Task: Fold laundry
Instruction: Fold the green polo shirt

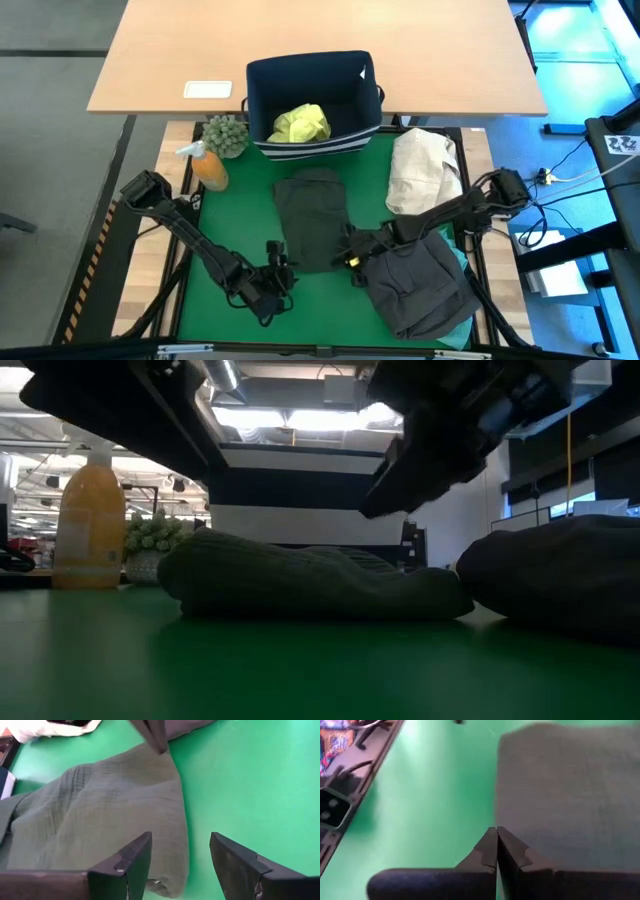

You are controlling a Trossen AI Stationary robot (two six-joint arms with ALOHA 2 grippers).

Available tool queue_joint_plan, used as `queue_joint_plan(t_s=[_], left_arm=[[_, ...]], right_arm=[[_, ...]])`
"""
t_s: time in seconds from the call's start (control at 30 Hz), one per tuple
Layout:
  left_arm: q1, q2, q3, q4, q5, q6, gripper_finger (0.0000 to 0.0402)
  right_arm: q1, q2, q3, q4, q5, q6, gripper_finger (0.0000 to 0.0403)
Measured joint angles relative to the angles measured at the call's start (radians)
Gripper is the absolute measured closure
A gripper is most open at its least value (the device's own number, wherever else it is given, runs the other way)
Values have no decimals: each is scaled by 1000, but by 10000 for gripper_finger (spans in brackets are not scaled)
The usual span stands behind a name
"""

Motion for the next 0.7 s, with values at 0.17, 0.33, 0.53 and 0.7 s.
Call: queue_joint_plan(t_s=[0.17, 0.33, 0.53, 0.7], left_arm=[[22, 0, 0, -17, 20, 5, 196], [21, 0, 0, -20, 11, 3, 193], [17, 1, 0, -36, 24, -22, 193], [18, 1, 0, -63, 57, -75, 193]], right_arm=[[44, -81, 0, -99, 137, -55, 400], [85, -210, -17, -176, 328, -85, 400], [88, -348, -142, -152, 385, -51, 400], [89, -417, -226, -82, 392, -13, 400]])
